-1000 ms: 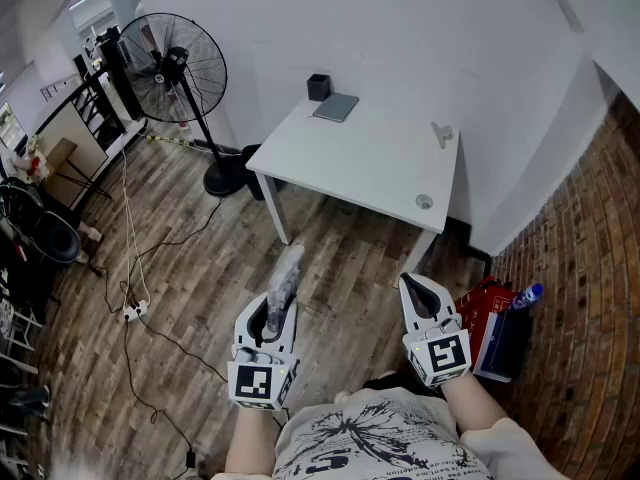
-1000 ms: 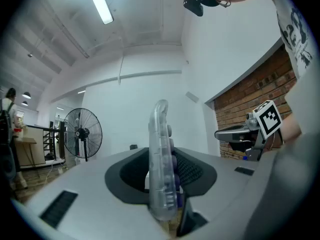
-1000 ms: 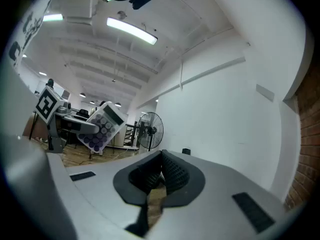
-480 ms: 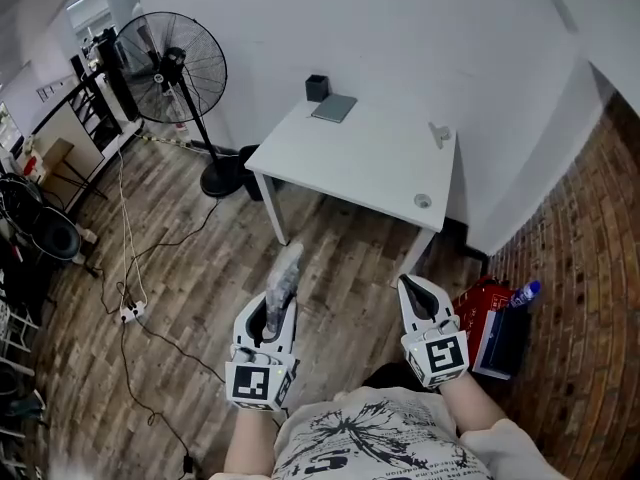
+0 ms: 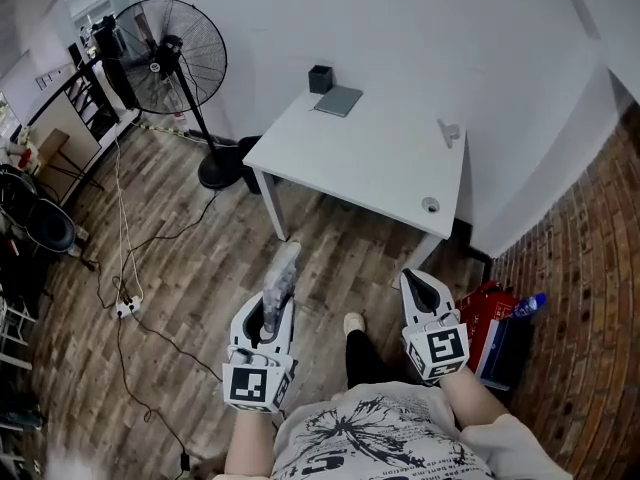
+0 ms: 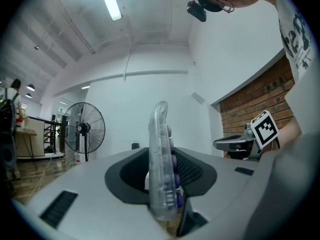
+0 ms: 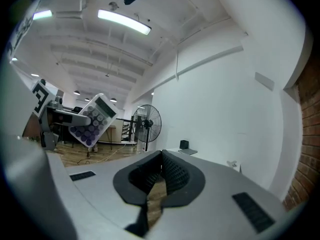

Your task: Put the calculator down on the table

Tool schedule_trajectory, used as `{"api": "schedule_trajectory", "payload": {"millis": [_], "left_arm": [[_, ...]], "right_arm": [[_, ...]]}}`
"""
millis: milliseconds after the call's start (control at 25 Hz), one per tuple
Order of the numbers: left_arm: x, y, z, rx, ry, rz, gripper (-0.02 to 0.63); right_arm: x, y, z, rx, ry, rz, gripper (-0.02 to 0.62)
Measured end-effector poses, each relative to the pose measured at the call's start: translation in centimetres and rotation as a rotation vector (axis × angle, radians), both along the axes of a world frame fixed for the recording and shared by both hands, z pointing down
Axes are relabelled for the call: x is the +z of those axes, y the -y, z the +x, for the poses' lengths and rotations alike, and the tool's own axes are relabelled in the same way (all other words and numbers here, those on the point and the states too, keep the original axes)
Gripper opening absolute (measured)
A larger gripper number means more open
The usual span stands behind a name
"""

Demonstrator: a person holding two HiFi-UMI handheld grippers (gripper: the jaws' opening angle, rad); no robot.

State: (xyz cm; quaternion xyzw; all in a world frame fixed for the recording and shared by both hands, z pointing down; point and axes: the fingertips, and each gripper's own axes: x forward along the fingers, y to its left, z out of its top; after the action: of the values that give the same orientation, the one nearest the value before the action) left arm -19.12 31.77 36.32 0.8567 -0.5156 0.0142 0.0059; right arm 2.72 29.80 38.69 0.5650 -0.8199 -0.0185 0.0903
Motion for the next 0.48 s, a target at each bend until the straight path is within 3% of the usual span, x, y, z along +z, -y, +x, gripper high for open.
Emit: {"api": "schedule_trajectory", "payload": {"millis": [240,480], "left_arm": [[-0.4,9.2,0.2,-0.069,-0.003,-0.008,0.146],[-1.4,21.0,2.7,-0.072,0.025,-0.007,0.146]], "right_arm": [[0.6,10.8,-0.8,-0.088,-0.020,-0.002,0.011],[0.0,24.0,1.8,-0.081,0.006,-0.010,0.011]]}}
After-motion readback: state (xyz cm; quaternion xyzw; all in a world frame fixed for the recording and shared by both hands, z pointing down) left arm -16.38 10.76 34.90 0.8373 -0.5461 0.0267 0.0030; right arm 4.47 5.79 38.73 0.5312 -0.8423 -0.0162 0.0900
